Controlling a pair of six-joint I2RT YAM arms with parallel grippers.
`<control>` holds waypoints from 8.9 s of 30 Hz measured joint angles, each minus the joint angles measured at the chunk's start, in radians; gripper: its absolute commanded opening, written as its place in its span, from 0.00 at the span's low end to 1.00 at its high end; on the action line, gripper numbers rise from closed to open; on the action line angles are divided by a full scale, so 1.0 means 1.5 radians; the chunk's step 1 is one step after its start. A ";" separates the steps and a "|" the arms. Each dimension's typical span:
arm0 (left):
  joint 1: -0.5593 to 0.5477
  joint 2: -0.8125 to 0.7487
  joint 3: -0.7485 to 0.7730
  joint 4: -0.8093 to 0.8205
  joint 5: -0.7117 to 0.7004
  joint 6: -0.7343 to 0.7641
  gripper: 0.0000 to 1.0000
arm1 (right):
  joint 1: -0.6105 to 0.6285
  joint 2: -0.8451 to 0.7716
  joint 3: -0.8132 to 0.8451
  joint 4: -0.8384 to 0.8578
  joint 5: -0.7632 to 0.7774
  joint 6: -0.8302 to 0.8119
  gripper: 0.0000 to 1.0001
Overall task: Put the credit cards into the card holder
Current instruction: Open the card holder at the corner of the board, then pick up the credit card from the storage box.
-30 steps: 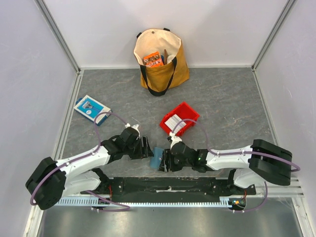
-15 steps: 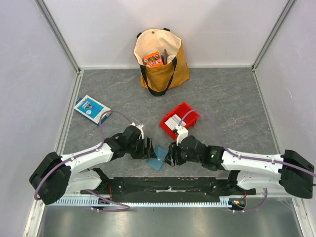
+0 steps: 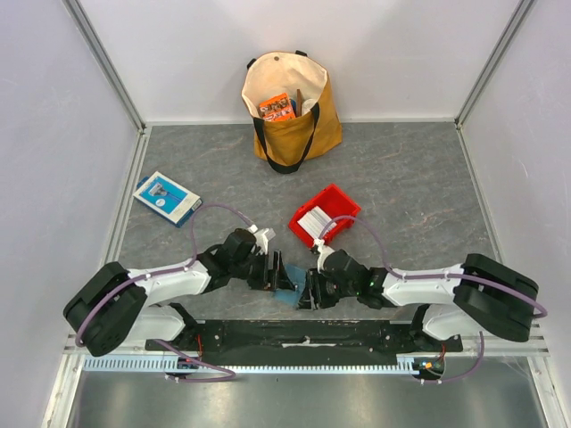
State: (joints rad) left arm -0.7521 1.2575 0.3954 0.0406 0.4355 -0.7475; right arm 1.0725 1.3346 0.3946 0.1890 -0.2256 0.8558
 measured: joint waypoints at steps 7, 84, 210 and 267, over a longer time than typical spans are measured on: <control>0.003 0.010 -0.031 0.083 0.029 -0.018 0.78 | 0.000 0.071 -0.043 0.194 -0.023 0.117 0.49; 0.009 0.138 0.107 -0.165 0.091 0.141 0.02 | -0.085 0.149 0.149 -0.036 -0.159 -0.291 0.26; 0.051 0.054 0.201 -0.085 -0.248 -0.089 0.97 | -0.372 0.187 0.528 -0.381 0.039 -0.400 0.87; 0.053 0.245 0.146 0.258 -0.160 -0.137 0.58 | -0.421 0.319 0.554 -0.348 -0.125 -0.428 0.58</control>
State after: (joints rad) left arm -0.6720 1.6257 0.6144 0.4282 0.1959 -0.9524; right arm 0.4416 1.8133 1.2263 -0.3328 -0.4137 0.2138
